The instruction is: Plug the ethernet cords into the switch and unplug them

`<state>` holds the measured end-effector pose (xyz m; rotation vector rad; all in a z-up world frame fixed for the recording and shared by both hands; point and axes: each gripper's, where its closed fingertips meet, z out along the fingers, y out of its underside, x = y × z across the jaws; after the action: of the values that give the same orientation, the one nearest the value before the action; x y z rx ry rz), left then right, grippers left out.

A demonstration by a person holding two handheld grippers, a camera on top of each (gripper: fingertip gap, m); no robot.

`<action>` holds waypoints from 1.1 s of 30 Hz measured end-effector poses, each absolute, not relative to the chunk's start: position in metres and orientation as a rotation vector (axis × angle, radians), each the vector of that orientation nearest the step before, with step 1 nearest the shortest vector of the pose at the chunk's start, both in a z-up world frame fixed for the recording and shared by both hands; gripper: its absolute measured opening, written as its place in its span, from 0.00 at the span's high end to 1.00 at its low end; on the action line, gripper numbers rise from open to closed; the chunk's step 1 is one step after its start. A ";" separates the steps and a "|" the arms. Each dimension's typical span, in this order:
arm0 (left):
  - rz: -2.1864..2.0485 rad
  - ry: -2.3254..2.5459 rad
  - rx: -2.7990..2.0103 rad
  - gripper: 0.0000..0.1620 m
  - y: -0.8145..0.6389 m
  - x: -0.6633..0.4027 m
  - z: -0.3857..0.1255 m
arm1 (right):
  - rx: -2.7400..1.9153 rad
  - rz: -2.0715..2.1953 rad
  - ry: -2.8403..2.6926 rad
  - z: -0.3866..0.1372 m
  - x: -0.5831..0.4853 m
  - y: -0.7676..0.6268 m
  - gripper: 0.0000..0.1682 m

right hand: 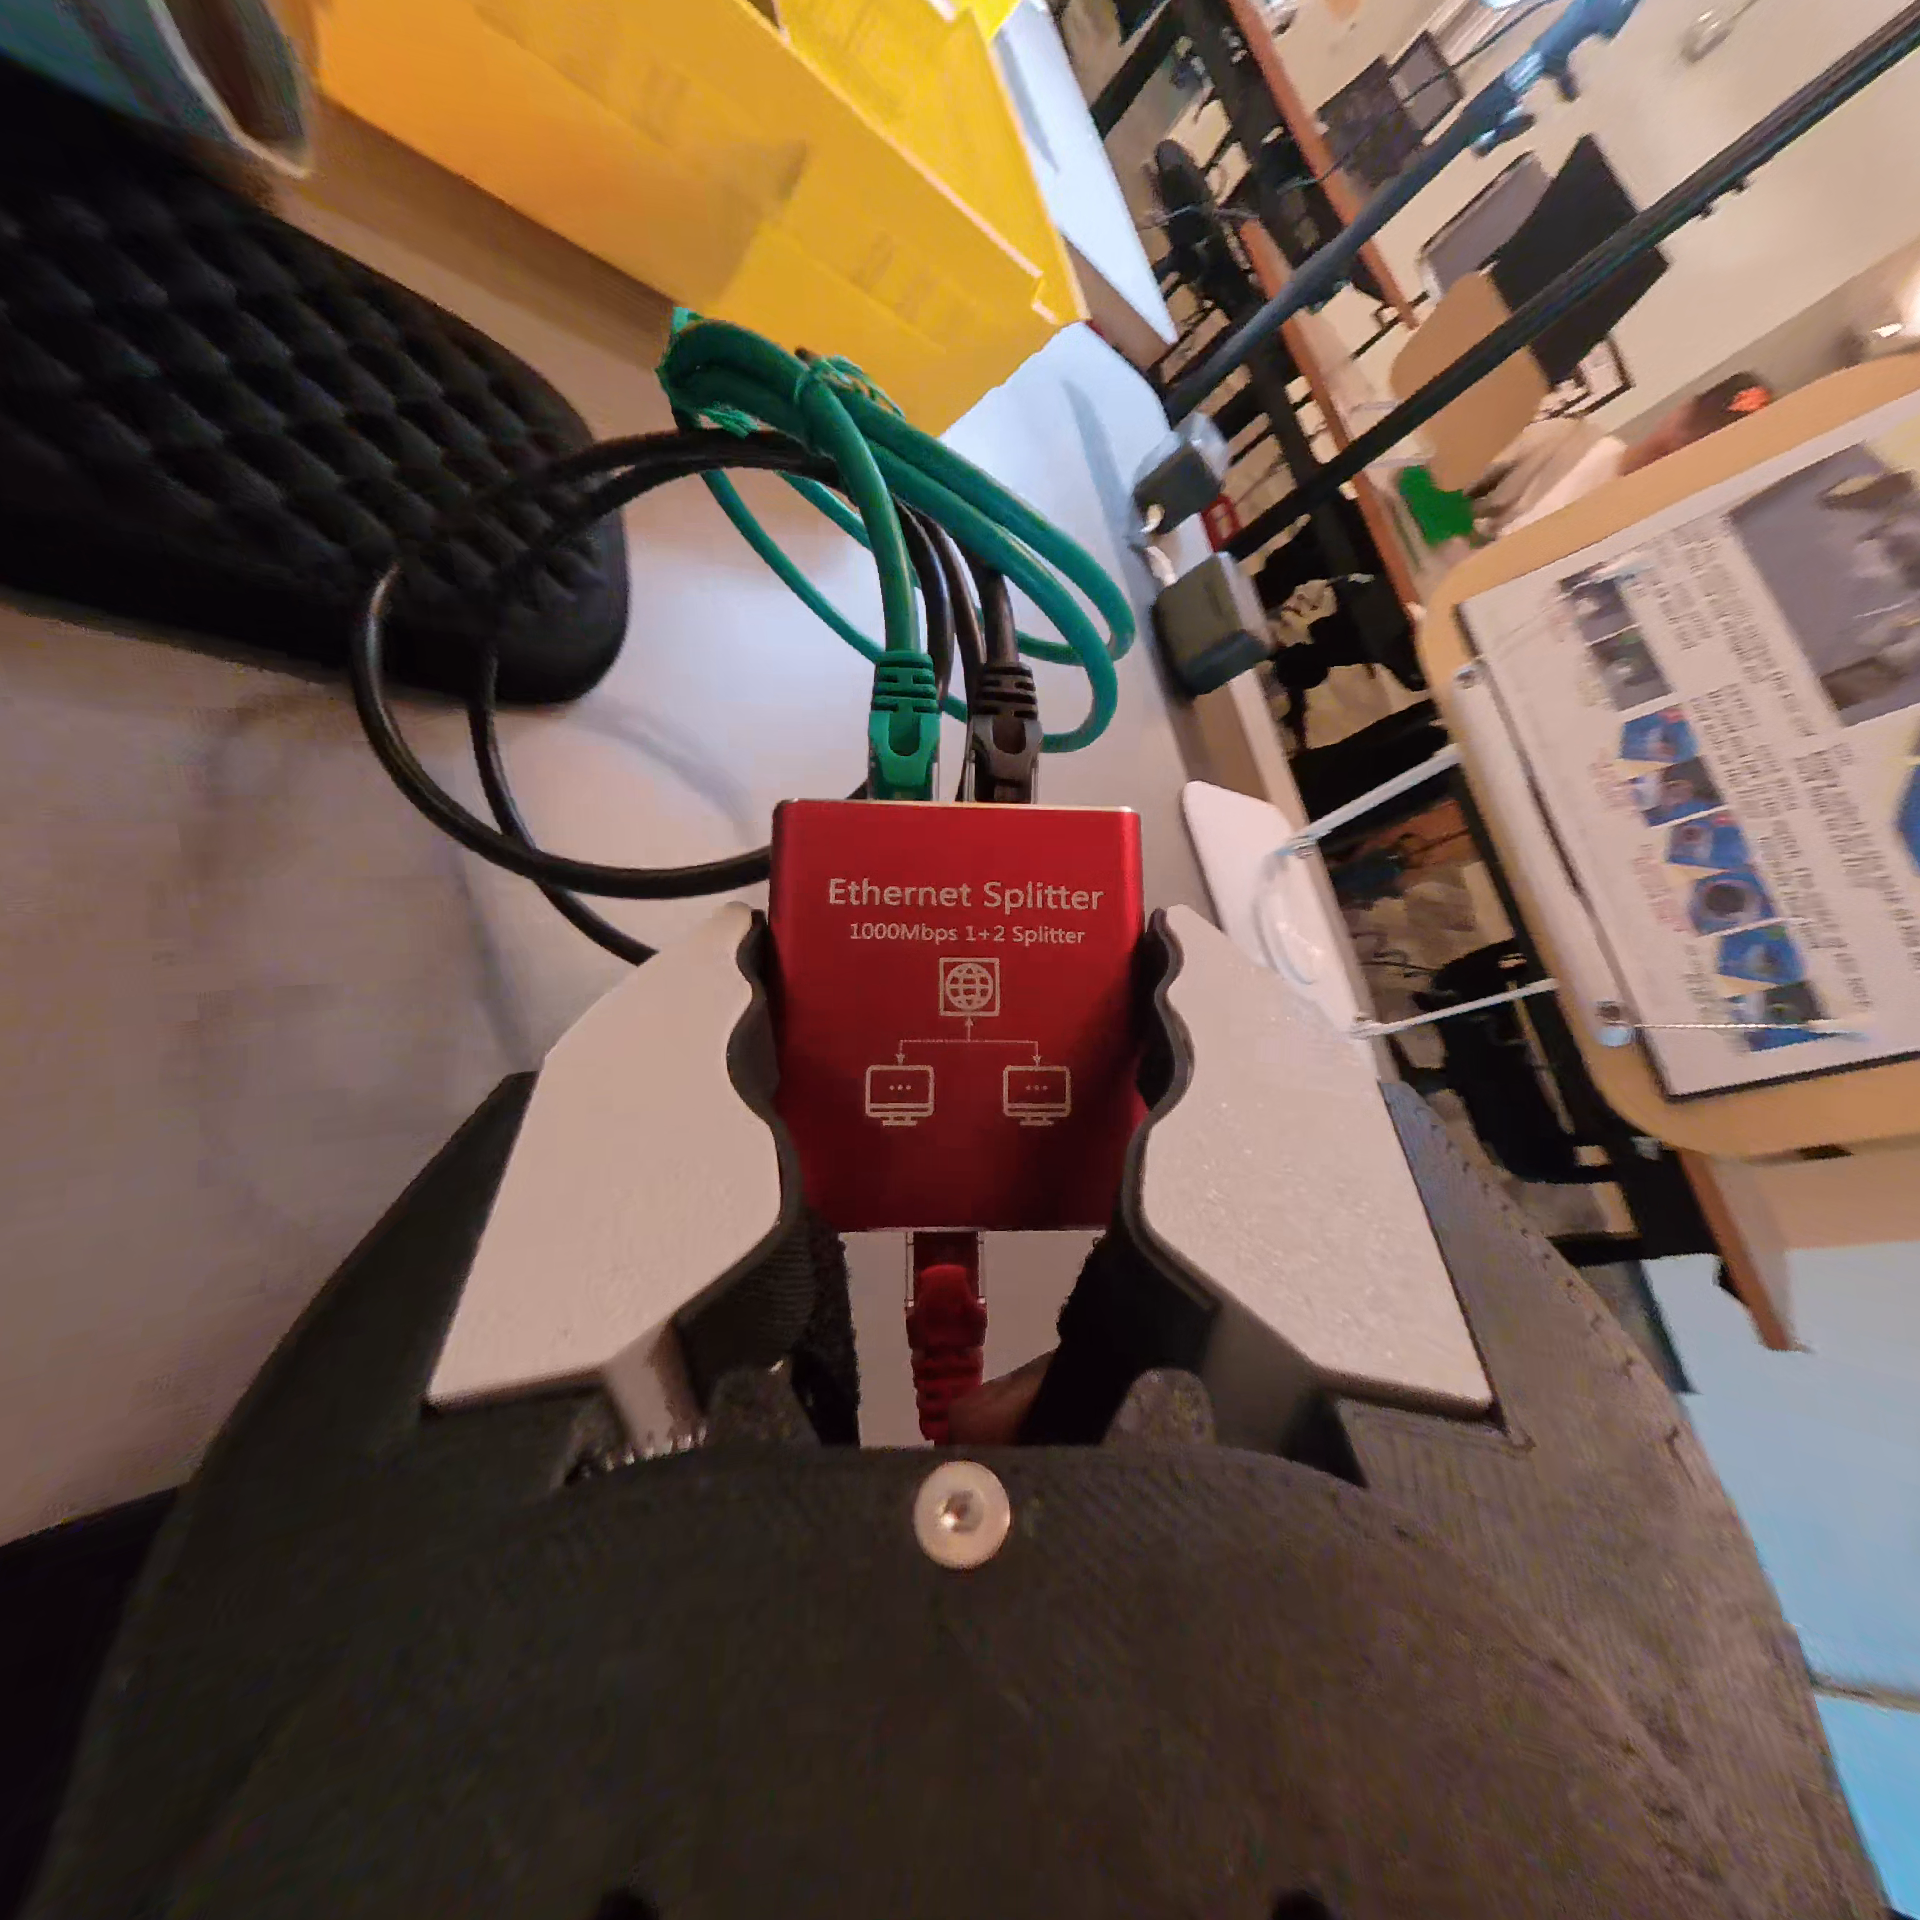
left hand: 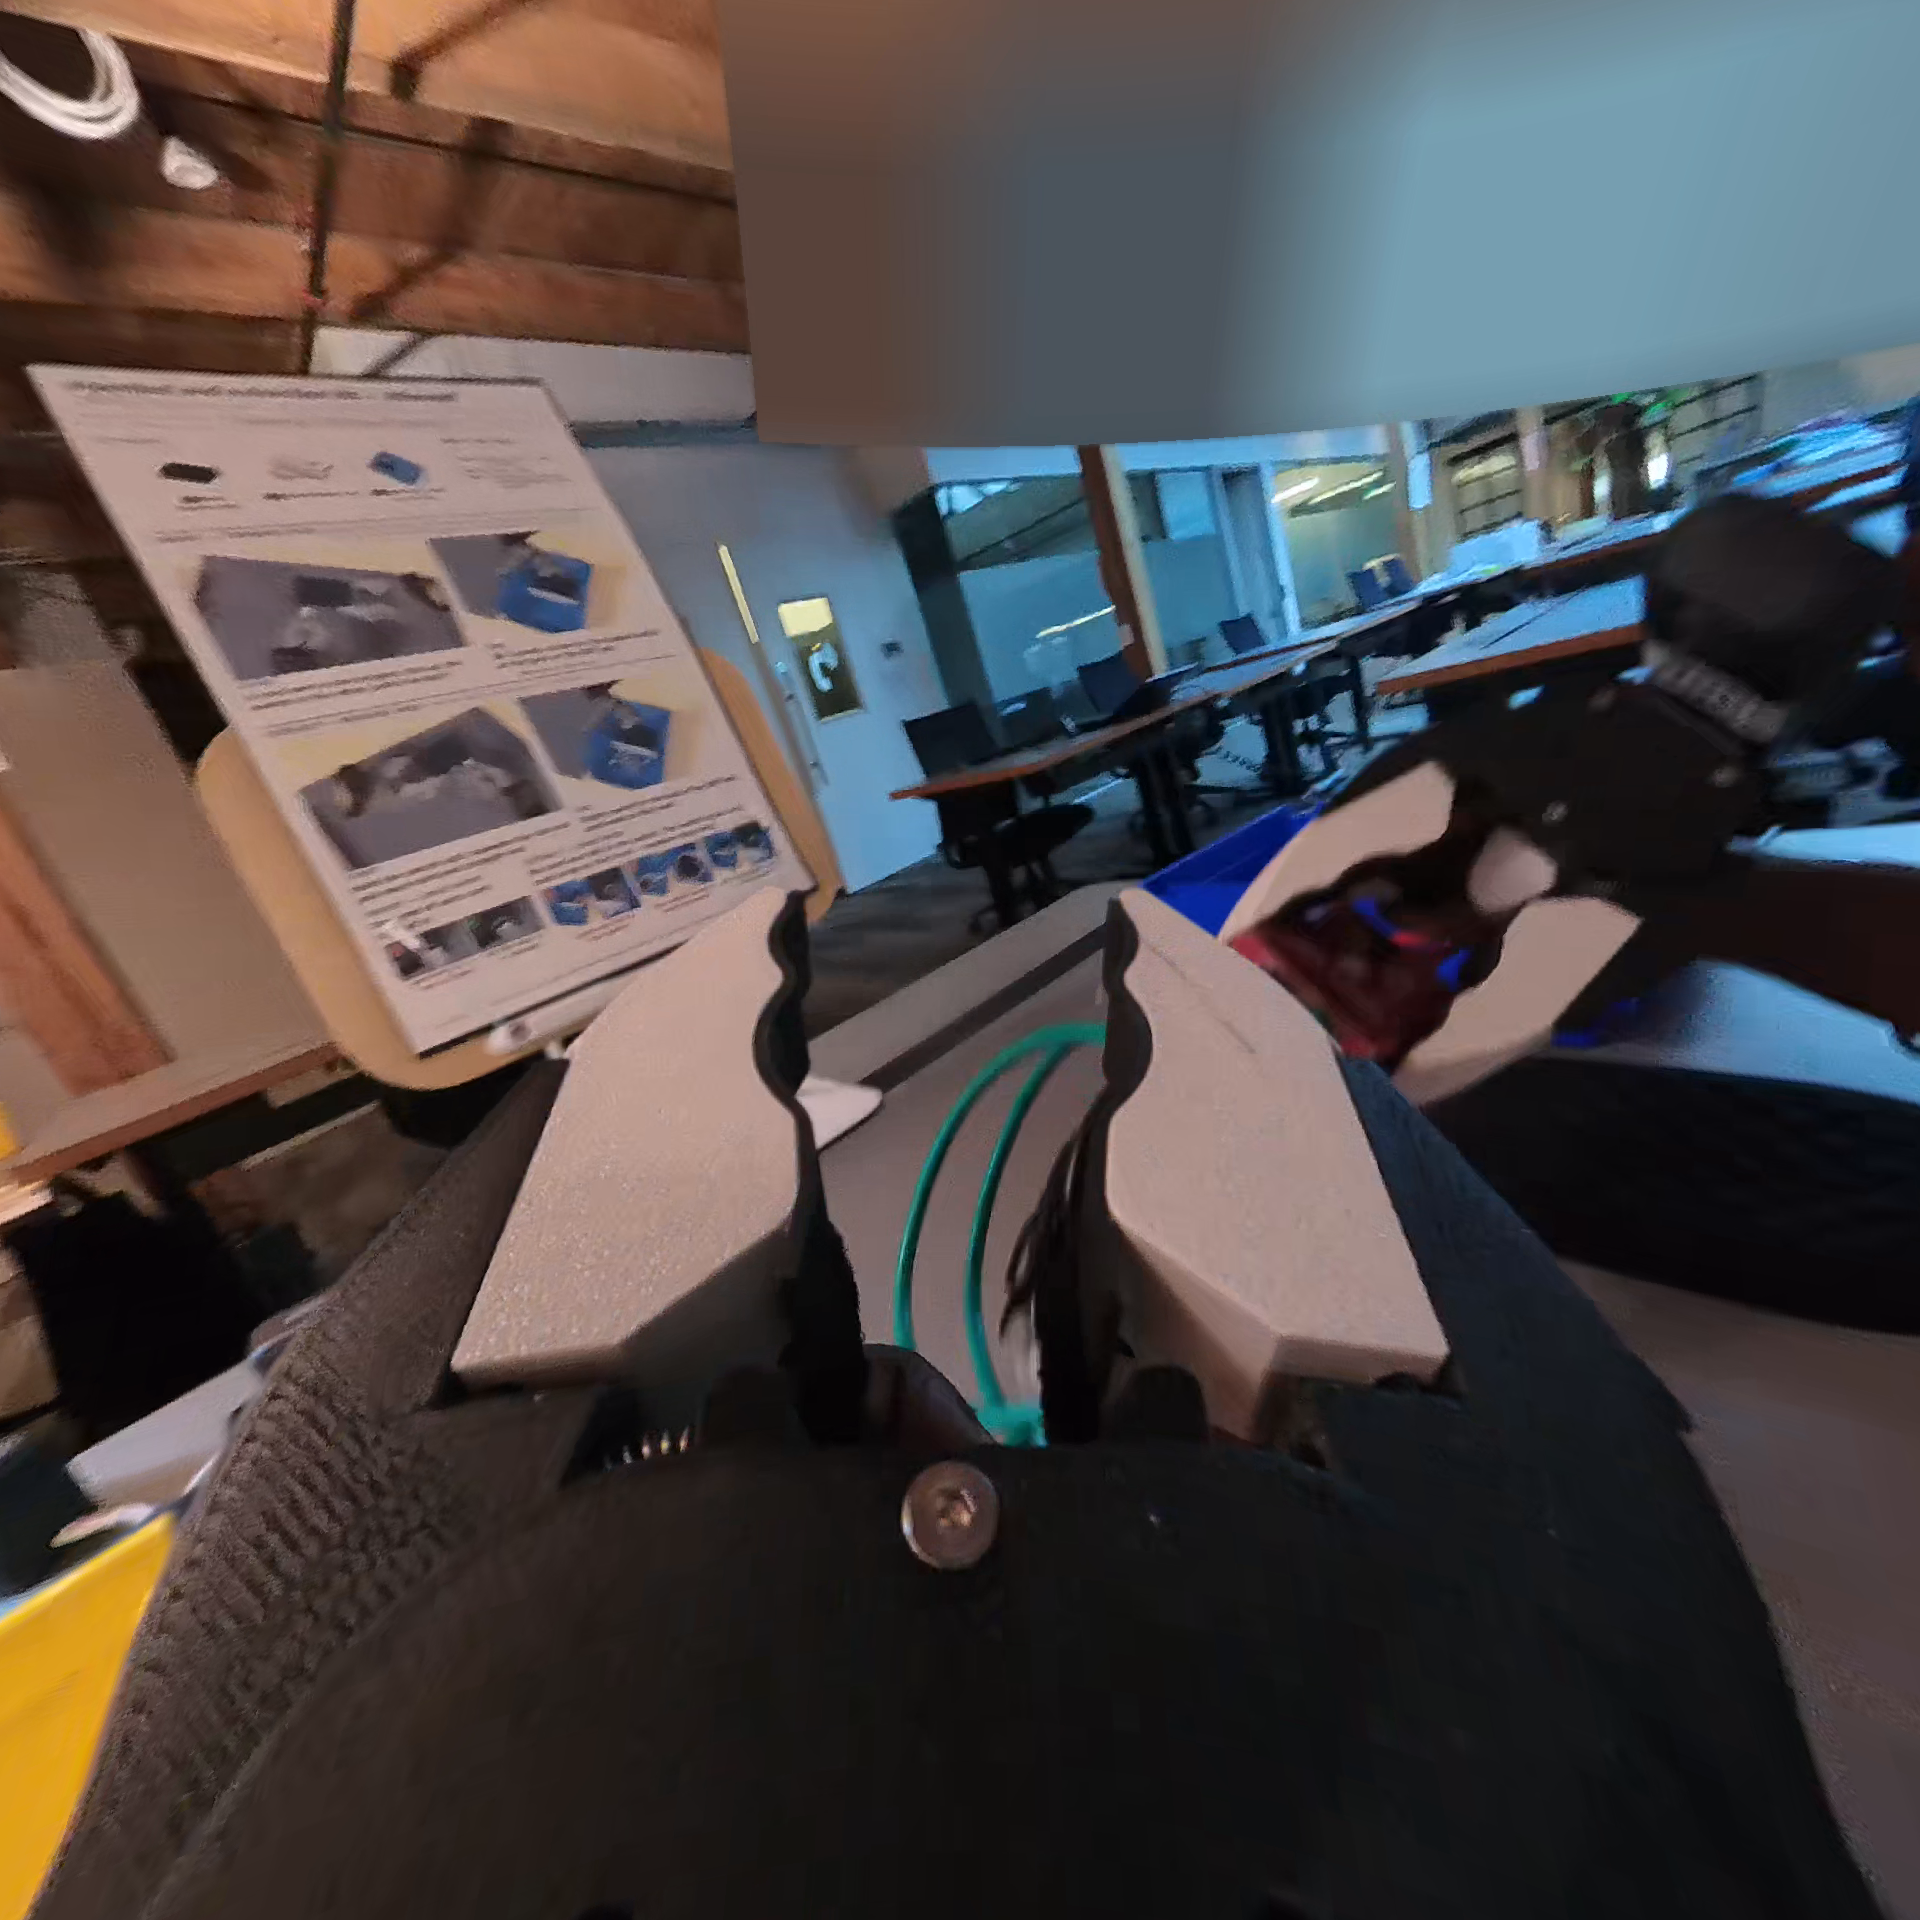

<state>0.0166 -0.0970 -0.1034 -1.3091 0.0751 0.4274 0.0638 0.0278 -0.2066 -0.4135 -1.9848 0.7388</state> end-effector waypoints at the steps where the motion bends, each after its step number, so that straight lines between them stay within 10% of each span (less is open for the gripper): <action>1: 0.452 0.061 -1.330 0.67 -0.100 0.013 -0.109 | -0.411 0.730 -1.964 -0.199 0.064 0.030 0.59; 19: 0.557 0.043 -1.408 0.67 -0.098 -0.003 -0.130 | -0.713 0.109 -1.341 -0.035 0.137 0.233 0.59; 33: 0.611 0.089 -1.485 0.68 -0.089 -0.005 -0.146 | -1.043 -0.420 -1.320 -0.082 0.177 0.327 0.59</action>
<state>-0.0048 -0.0892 -0.1458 -1.4850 0.0893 0.6106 0.1766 0.3265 -0.0816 -1.0430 -1.3204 -0.4203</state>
